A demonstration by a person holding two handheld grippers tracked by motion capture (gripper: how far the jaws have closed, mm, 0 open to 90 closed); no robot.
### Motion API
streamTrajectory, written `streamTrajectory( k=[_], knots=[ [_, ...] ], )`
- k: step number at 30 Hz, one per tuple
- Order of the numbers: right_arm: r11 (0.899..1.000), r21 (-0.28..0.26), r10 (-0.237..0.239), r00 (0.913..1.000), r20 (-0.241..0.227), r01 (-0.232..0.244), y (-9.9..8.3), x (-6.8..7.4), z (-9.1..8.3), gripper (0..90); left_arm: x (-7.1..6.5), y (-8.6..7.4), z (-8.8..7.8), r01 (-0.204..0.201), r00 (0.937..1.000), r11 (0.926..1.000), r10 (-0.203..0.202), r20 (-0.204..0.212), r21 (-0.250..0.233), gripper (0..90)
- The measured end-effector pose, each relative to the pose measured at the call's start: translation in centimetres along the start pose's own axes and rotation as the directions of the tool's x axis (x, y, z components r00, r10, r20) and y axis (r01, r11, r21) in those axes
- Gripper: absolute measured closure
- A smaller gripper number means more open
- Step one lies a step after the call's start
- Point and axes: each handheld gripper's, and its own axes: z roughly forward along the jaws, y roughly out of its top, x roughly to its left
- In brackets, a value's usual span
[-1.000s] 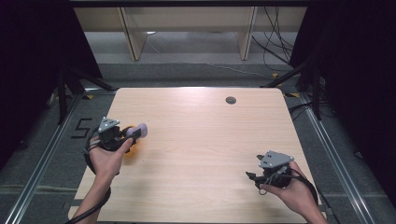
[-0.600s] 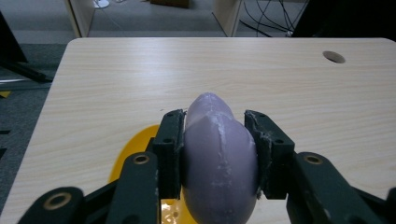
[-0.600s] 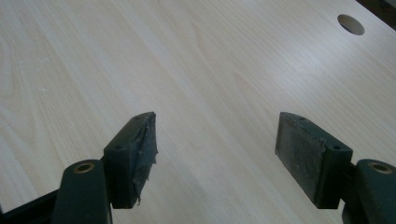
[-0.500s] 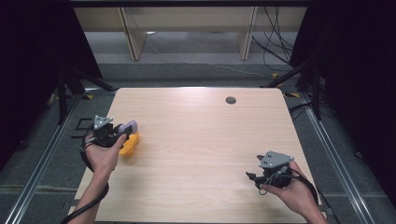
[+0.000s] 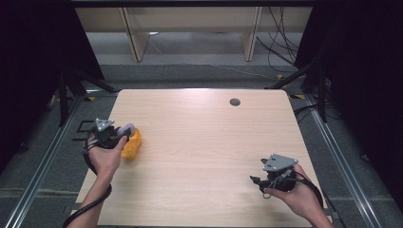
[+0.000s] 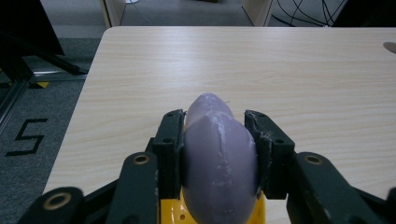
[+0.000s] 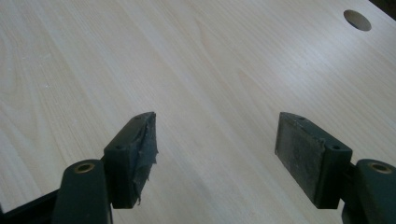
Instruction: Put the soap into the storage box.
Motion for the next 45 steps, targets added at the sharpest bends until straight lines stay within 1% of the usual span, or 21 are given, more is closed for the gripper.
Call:
streamTrajectory(
  k=[5, 6, 8, 10, 11, 14, 15, 21, 25, 30, 33, 35, 37, 38, 39, 40, 41, 42, 43, 44, 45],
  knots=[
    [1.0, 0.001, -0.004, 1.0, -0.001, 0.004, 0.0, 0.0, 0.0, 30.3, 0.0, -0.9, 0.5, -0.007, 0.9999, 0.9999, 0.007, -0.013, 0.015, 58.6],
    [1.0, 0.006, 0.011, 0.9999, 0.001, -0.011, 0.0, 0.1, 0.0, 30.4, 0.0, -1.1, 0.6, -0.006, 0.9999, 0.9998, 0.006, -0.011, 0.02, 58.5],
    [1.0, 0.006, 0.011, 0.9999, 0.001, -0.011, 0.0, 0.1, 0.0, 30.3, 0.0, -1.5, 0.9, -0.005, 0.9998, 0.9997, 0.005, -0.02, 0.026, 58.5],
    [1.0, 0.003, -0.006, 1.0, -0.003, 0.006, 0.0, 0.1, 0.1, 30.4, 0.0, -1.8, 1.1, -0.003, 0.9998, 0.9997, 0.004, -0.019, 0.024, 58.5],
    [1.0, 0.007, 0.009, 1.0, -0.001, -0.009, 0.0, 0.2, 0.0, 30.3, 0.0, -1.9, 1.1, -0.003, 0.9998, 0.9997, 0.003, -0.017, 0.024, 58.4],
    [1.0, 0.005, -0.004, 1.0, -0.004, 0.004, 0.0, 0.1, 0.1, 30.3, -0.1, -1.9, 1.2, -0.002, 0.9998, 0.9996, 0.003, -0.021, 0.028, 58.3],
    [1.0, 0.009, 0.006, 1.0, -0.001, -0.006, 0.0, 0.1, 0.0, 30.3, -0.1, -2.0, 1.2, 0.001, 0.9997, 0.9995, 0.0, -0.022, 0.031, 58.2],
    [1.0, 0.009, 0.008, 1.0, -0.002, -0.008, 0.0, 0.2, 0.0, 30.2, -0.2, -2.3, 1.1, 0.002, 0.9999, 0.9986, -0.001, -0.016, 0.053, 58.2],
    [1.0, 0.006, -0.006, 1.0, -0.006, 0.006, 0.0, 0.1, 0.1, 30.1, -0.2, -2.8, 1.2, 0.003, 0.9999, 0.9971, -0.002, -0.014, 0.076, 58.2],
    [1.0, 0.009, -0.006, 1.0, -0.007, 0.006, 0.0, 0.1, 0.1, 30.0, -0.1, -3.4, 1.4, -0.008, 1.0, 0.9929, 0.008, -0.001, 0.119, 58.1],
    [1.0, 0.011, -0.006, 1.0, -0.008, 0.006, 0.0, 0.2, 0.1, 29.8, -0.1, -3.5, 1.4, -0.02, 0.9998, 0.9928, 0.018, 0.011, 0.118, 56.5],
    [1.0, 0.011, -0.006, 0.9999, -0.009, 0.006, 0.0, 0.2, 0.2, 29.4, -0.1, -3.2, 0.9, -0.01, 0.9997, 0.995, 0.008, 0.025, 0.099, 49.8],
    [1.0, 0.012, -0.006, 0.9999, -0.01, 0.006, 0.0, 0.2, 0.2, 29.3, -0.1, -3.2, 0.7, -0.009, 0.9995, 0.9959, 0.006, 0.03, 0.09, 46.0],
    [1.0, 0.015, 0.008, 0.9999, -0.007, -0.008, -0.1, 0.3, 0.1, 29.2, -0.1, -3.1, 0.3, -0.01, 0.9993, 0.9965, 0.007, 0.037, 0.083, 46.0],
    [1.0, 0.014, 0.007, 0.9999, -0.009, -0.006, -0.1, 0.3, 0.1, 28.9, 0.0, -3.0, -0.7, -0.003, 0.9984, 0.9977, -0.001, 0.056, 0.068, 40.5],
    [1.0, 0.015, 0.009, 0.9999, -0.008, -0.009, -0.2, 0.3, 0.1, 28.9, 0.0, -3.0, -1.3, -0.003, 0.9979, 0.9985, -0.001, 0.065, 0.055, 38.3],
    [1.0, 0.015, 0.009, 0.9999, -0.008, -0.009, -0.2, 0.3, 0.1, 28.9, 0.0, -3.0, -1.3, -0.003, 0.9979, 0.9985, -0.001, 0.065, 0.055, 36.7],
    [1.0, 0.016, 0.011, 0.9999, -0.007, -0.011, -0.2, 0.3, 0.0, 28.8, 0.1, -3.1, -2.2, -0.011, 0.9973, 0.9992, 0.008, 0.073, 0.039, 36.7],
    [1.0, 0.013, 0.009, 0.9999, -0.005, -0.009, -0.3, 0.2, 0.1, 28.8, 0.2, -3.3, -2.9, -0.015, 0.9971, 0.9994, 0.013, 0.075, 0.031, 33.4],
    [1.0, 0.013, 0.009, 0.9999, -0.005, -0.009, -0.3, 0.2, 0.1, 28.8, 0.3, -3.5, -3.4, -0.016, 0.9968, 0.9996, 0.014, 0.078, 0.026, 33.4],
    [1.0, 0.016, 0.008, 1.0, -0.005, -0.008, -0.3, 0.2, 0.1, 28.8, 0.4, -4.6, -4.7, -0.008, 0.9952, 0.9999, 0.006, 0.098, 0.015, 31.7]
  ],
)
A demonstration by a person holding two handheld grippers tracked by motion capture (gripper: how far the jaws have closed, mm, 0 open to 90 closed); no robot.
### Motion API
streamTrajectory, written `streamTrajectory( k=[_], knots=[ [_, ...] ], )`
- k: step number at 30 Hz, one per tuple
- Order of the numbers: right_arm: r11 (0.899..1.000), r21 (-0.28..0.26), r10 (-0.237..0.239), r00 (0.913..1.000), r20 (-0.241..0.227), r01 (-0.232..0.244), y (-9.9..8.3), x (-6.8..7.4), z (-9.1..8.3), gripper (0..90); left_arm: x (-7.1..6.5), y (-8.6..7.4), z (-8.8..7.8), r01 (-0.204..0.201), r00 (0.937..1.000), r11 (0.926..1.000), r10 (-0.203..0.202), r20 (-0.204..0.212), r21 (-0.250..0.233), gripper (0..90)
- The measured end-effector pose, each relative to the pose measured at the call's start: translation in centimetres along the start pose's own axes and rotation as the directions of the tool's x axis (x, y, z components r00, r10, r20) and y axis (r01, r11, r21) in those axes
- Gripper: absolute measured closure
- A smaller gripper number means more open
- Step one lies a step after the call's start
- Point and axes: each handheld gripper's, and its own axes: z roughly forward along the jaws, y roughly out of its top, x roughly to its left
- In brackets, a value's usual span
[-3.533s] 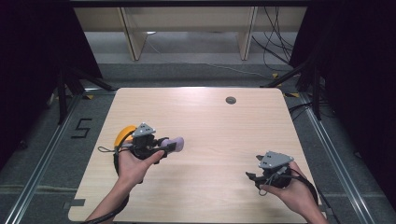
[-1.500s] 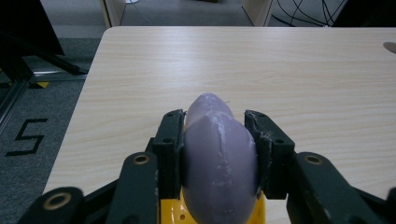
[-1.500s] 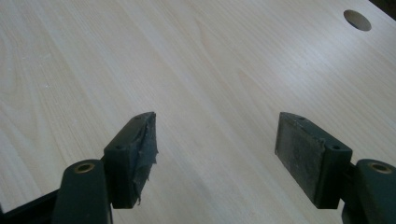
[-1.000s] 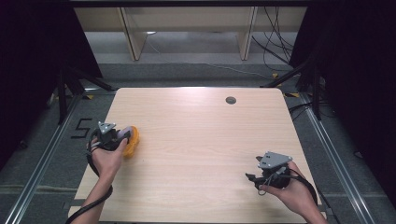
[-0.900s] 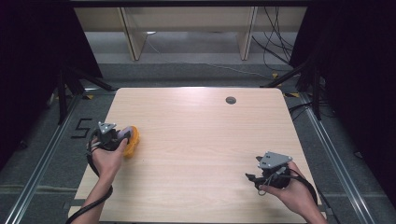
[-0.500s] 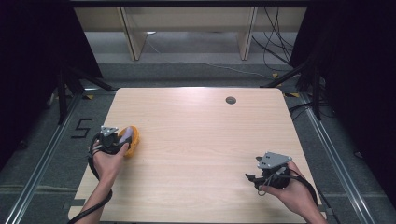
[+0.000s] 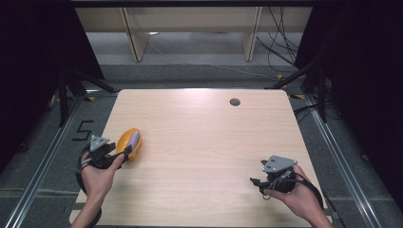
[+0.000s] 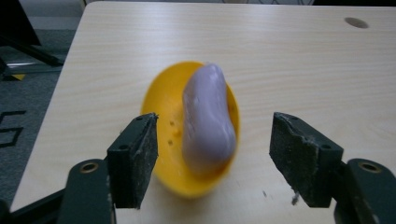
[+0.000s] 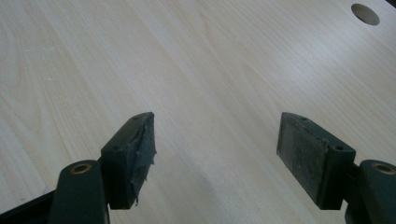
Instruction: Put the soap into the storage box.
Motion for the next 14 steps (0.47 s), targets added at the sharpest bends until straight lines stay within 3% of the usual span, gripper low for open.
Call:
streamTrajectory(
  k=[1, 4, 5, 6, 9, 11, 14],
  knots=[
    [1.0, 0.0, 0.0, 1.0, 0.0, 0.0, 0.0, 0.0, 0.0, 28.8, 0.0, 0.0, 0.0, 0.0, 1.0, 1.0, 0.0, 0.0, 0.0, 31.4],
    [1.0, -0.004, 0.003, 1.0, 0.0, -0.003, 0.0, 0.1, 0.0, 28.9, 0.1, -3.1, -2.1, 0.013, 0.9997, 0.9996, -0.013, 0.022, -0.027, 31.3],
    [1.0, -0.009, -0.006, 1.0, 0.0, 0.006, 0.0, 0.0, 0.1, 29.1, 0.1, -3.1, -2.1, 0.013, 0.9997, 0.9996, -0.013, 0.022, -0.027, 31.4],
    [1.0, -0.01, 0.001, 1.0, 0.004, -0.001, 0.0, 0.0, 0.1, 29.3, 0.0, -4.5, -2.7, 0.041, 0.9984, 0.9991, -0.041, 0.04, -0.007, 31.4],
    [1.0, -0.021, -0.007, 0.9999, 0.01, 0.007, -0.1, 0.0, 0.1, 30.4, -0.1, -5.6, -3.2, 0.071, 0.9946, 0.9975, -0.071, 0.075, 0.003, 31.4],
    [1.0, -0.022, 0.012, 0.9998, 0.017, -0.011, -0.1, 0.1, 0.1, 31.2, -0.2, -5.9, -3.4, 0.065, 0.9954, 0.9977, -0.066, 0.069, 0.015, 31.7],
    [0.999, -0.024, 0.036, 0.9987, 0.035, -0.035, -0.3, 0.0, 0.1, 34.1, -0.1, -5.8, -3.2, 0.064, 0.9957, 0.9979, -0.063, 0.068, -0.006, 32.7]
  ],
)
